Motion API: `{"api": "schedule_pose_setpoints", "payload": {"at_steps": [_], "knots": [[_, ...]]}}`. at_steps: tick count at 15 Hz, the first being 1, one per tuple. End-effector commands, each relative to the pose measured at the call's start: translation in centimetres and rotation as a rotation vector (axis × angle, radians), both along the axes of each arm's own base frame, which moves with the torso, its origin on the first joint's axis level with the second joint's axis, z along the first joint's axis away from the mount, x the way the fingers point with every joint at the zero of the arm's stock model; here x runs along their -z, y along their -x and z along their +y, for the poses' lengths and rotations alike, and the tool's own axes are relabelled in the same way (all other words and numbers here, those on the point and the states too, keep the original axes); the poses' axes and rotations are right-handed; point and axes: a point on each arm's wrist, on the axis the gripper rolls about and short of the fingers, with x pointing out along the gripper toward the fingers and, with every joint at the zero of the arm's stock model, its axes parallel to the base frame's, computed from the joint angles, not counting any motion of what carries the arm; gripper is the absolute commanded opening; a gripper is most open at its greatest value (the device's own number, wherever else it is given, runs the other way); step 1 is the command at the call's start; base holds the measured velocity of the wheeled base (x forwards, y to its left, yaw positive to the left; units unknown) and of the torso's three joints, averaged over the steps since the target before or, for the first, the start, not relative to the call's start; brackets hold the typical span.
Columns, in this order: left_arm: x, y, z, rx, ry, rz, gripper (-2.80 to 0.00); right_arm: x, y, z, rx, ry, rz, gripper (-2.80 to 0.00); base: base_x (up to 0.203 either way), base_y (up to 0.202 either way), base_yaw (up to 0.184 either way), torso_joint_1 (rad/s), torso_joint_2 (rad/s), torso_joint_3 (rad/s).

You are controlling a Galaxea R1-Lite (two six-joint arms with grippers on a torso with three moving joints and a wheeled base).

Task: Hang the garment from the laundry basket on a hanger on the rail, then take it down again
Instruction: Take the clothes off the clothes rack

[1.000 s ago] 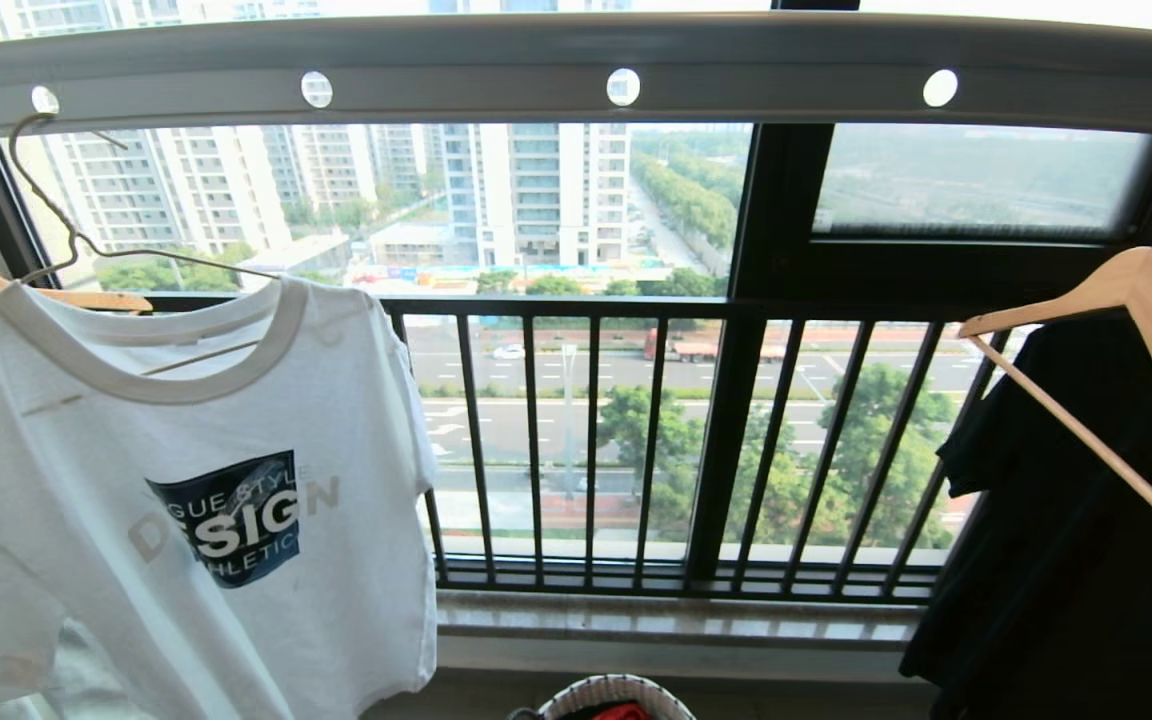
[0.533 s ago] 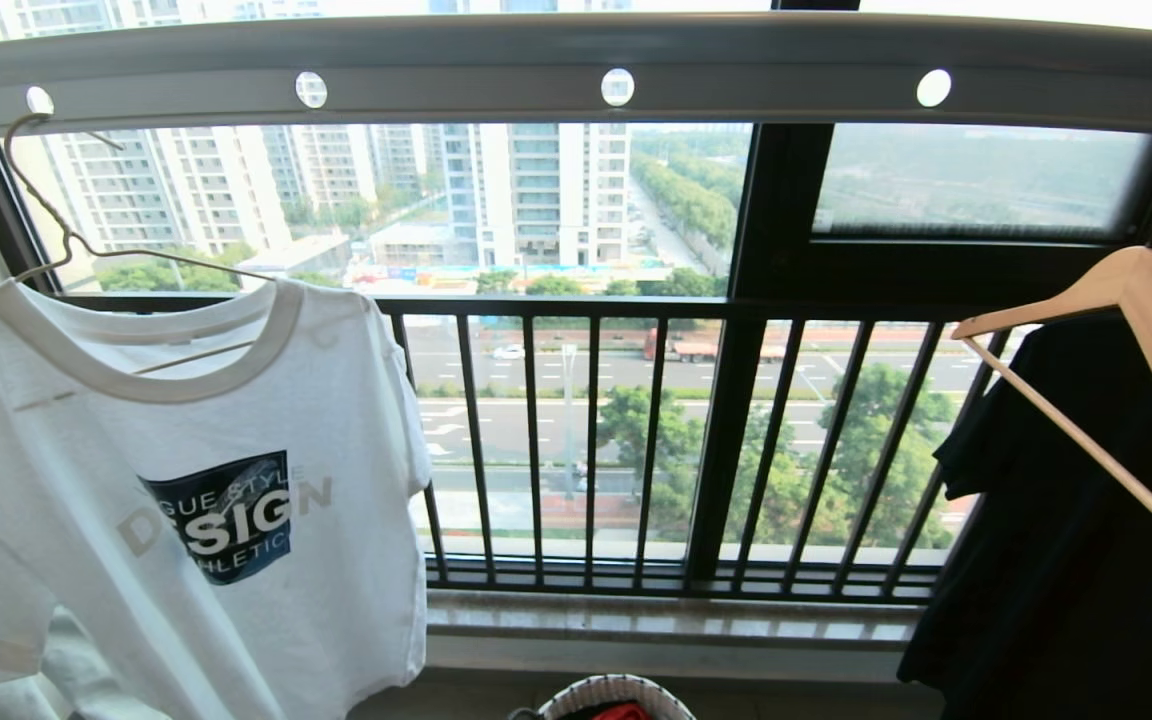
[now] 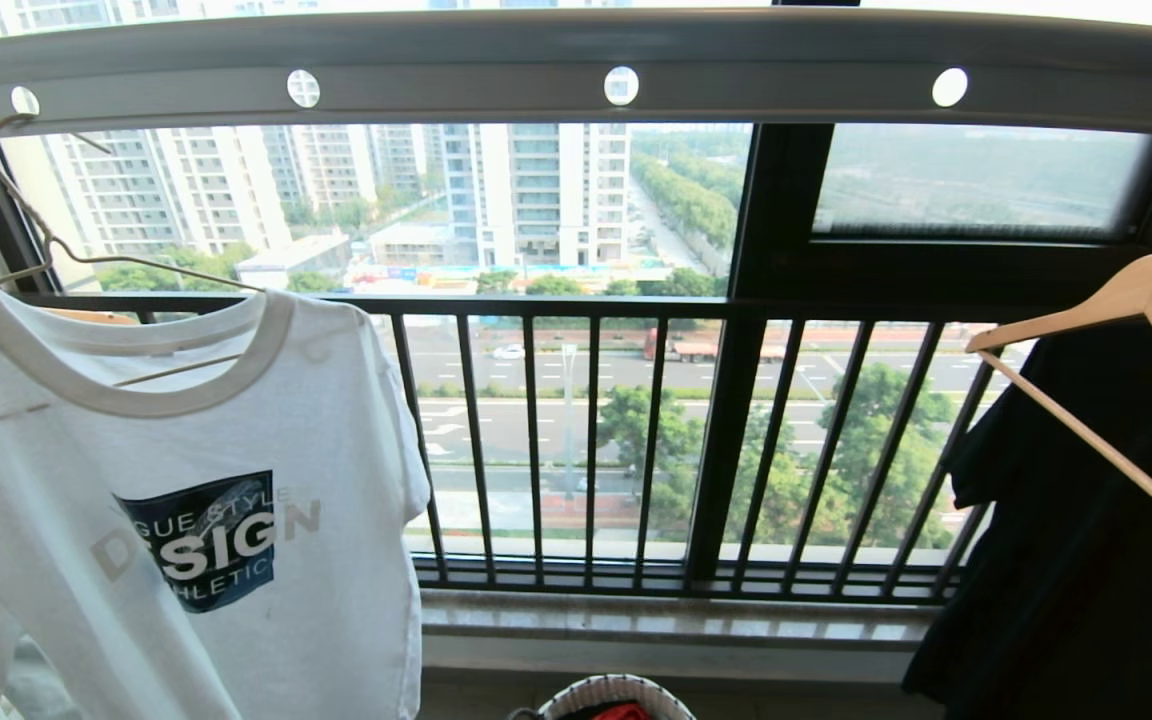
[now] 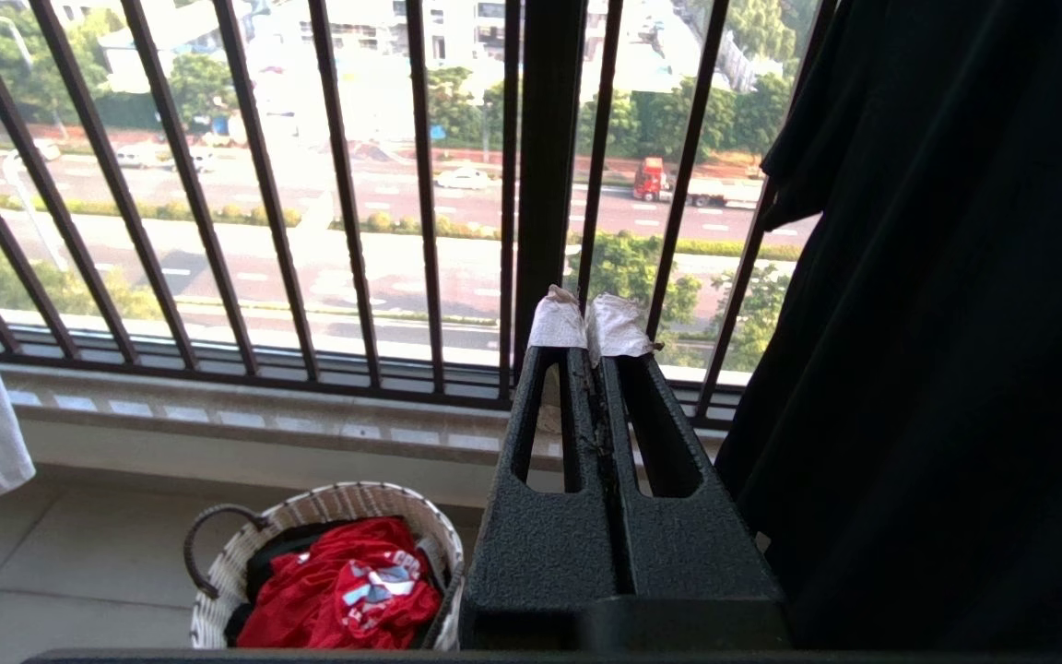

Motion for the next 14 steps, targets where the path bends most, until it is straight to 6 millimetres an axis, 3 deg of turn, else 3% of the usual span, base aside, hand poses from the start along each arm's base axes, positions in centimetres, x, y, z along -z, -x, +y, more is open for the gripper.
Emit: {"api": "schedule_pose_setpoints", "payload": {"at_steps": [1, 14], "knots": [[0.0, 0.0, 0.0, 0.0, -0.001, -0.001, -2.8, 0.0, -0.01, 0.0, -0.001, 0.001, 0.001, -2.8, 0.0, 0.0, 0.0, 0.0, 0.0, 0.0], [0.01, 0.0, 0.0, -0.002, 0.005, 0.001, -2.8, 0.0, -0.01, 0.0, -0.001, 0.001, 0.001, -2.8, 0.0, 0.0, 0.0, 0.0, 0.0, 0.0]]}}
